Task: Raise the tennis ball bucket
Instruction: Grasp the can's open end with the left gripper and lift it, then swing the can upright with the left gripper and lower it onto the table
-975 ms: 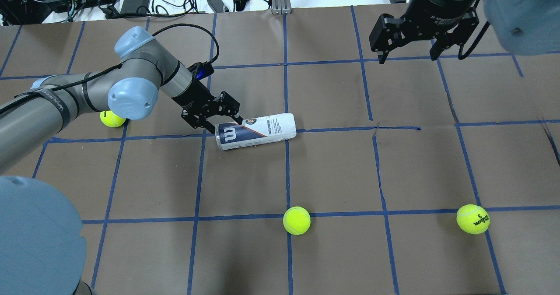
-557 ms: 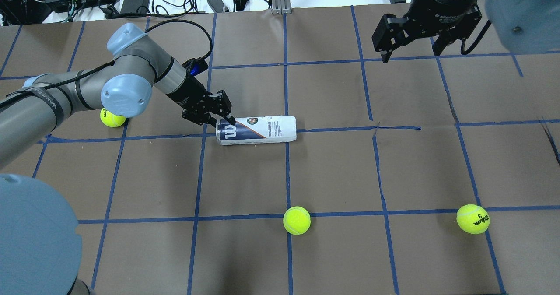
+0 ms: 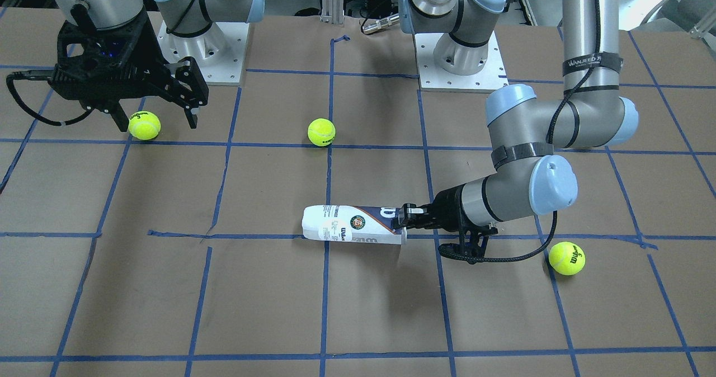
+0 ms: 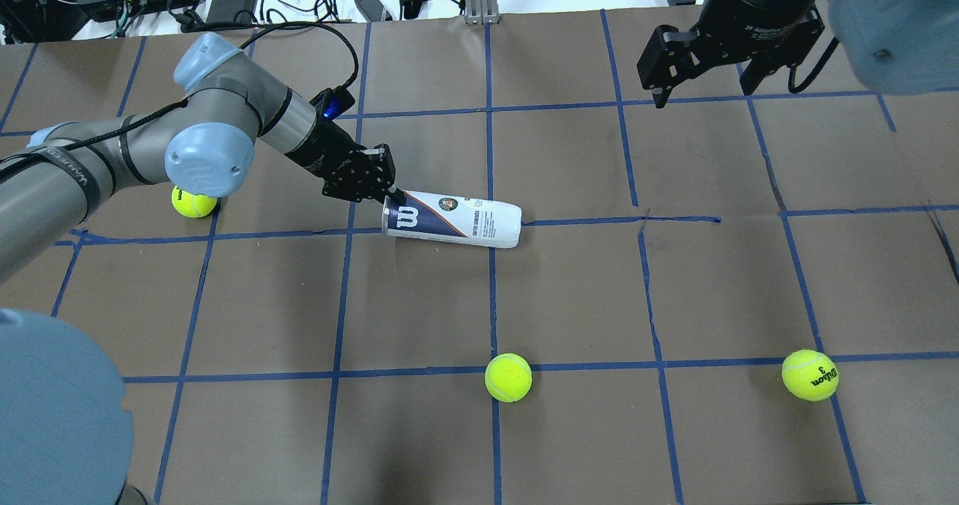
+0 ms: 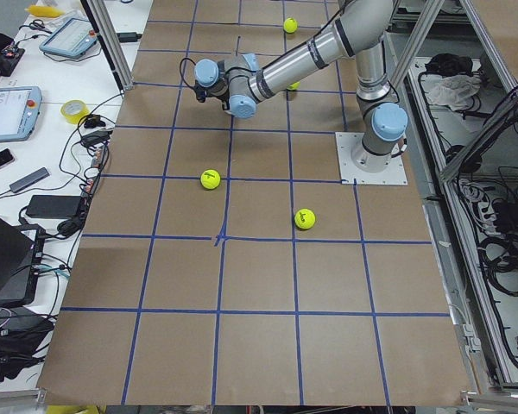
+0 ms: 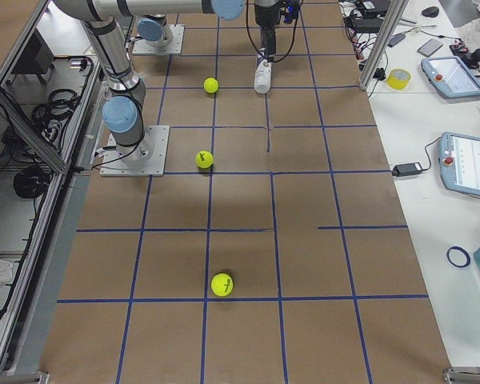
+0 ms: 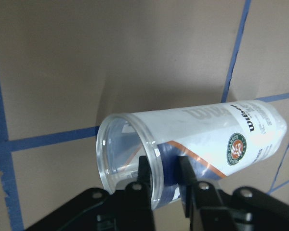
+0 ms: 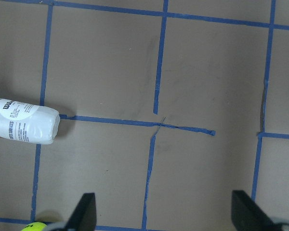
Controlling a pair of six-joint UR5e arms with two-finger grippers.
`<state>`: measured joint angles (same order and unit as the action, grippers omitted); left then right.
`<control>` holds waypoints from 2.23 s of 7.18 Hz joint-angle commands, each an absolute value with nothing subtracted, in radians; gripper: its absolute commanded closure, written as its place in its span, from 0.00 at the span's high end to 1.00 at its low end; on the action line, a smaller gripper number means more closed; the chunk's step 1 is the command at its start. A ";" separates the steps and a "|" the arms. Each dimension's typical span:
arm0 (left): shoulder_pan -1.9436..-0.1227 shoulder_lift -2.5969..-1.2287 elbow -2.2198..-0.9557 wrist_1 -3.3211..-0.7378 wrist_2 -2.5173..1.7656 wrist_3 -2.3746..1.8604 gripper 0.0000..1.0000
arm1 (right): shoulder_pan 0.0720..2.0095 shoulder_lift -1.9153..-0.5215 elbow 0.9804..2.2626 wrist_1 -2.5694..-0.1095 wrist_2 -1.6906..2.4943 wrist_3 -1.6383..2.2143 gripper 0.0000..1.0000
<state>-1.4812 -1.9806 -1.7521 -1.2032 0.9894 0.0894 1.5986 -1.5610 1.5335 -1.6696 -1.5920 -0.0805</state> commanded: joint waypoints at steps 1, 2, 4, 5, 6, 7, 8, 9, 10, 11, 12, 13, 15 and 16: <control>-1.479 -1.948 -1.708 -1.203 0.966 0.016 0.00 | 1.598 -1.562 1.532 -1.672 -1.591 -0.095 1.00; -1.492 -1.933 -1.685 -1.197 0.966 -0.041 0.00 | 1.597 -1.562 1.529 -1.672 -1.591 -0.097 1.00; -1.502 -1.882 -1.666 -1.187 0.974 -0.174 0.00 | 1.598 -1.562 1.532 -1.672 -1.589 -0.097 1.00; -1.522 -1.859 -1.636 -1.189 0.994 -0.216 0.00 | 1.597 -1.560 1.532 -1.680 -1.591 -0.100 1.00; -1.554 -1.853 -1.594 -1.187 1.065 -0.274 0.00 | 1.594 -1.560 1.532 -1.701 -1.595 -0.104 1.00; -1.581 -1.856 -1.542 -1.189 1.142 -0.290 0.00 | 1.595 -1.560 1.534 -1.703 -1.594 -0.112 1.00; -1.600 -1.864 -1.505 -1.187 1.249 -0.290 0.00 | 1.594 -1.559 1.534 -1.704 -1.594 -0.110 1.00; -1.629 -1.871 -1.471 -1.187 1.334 -0.285 0.00 | 1.592 -1.559 1.534 -1.704 -1.594 -0.110 1.00; -1.682 -1.878 -1.454 -1.186 1.423 -0.270 0.00 | 1.589 -1.559 1.532 -1.706 -1.594 -0.112 1.00; -1.731 -1.890 -1.454 -1.146 1.495 -0.262 0.00 | 1.591 -1.559 1.534 -1.704 -1.594 -0.110 1.00; -1.771 -1.907 -1.454 -1.120 1.591 -0.197 0.00 | 1.589 -1.560 1.532 -1.703 -1.601 -0.126 1.00; -1.795 -1.919 -1.454 -1.121 1.626 -0.140 0.00 | 1.589 -1.559 1.531 -1.710 -1.621 -0.144 1.00; -1.802 -1.943 -1.453 -1.094 1.631 -0.103 0.00 | 1.586 -1.559 1.531 -1.730 -1.638 -0.187 1.00; -1.815 -1.957 -1.454 -1.050 1.635 -0.091 0.00 | 1.586 -1.560 1.531 -1.727 -1.638 -0.189 1.00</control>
<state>-1.8022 -1.9401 -1.4533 -1.0921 1.6275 -0.1094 1.5870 -1.5593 1.5310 -1.7259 -1.6349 -0.1798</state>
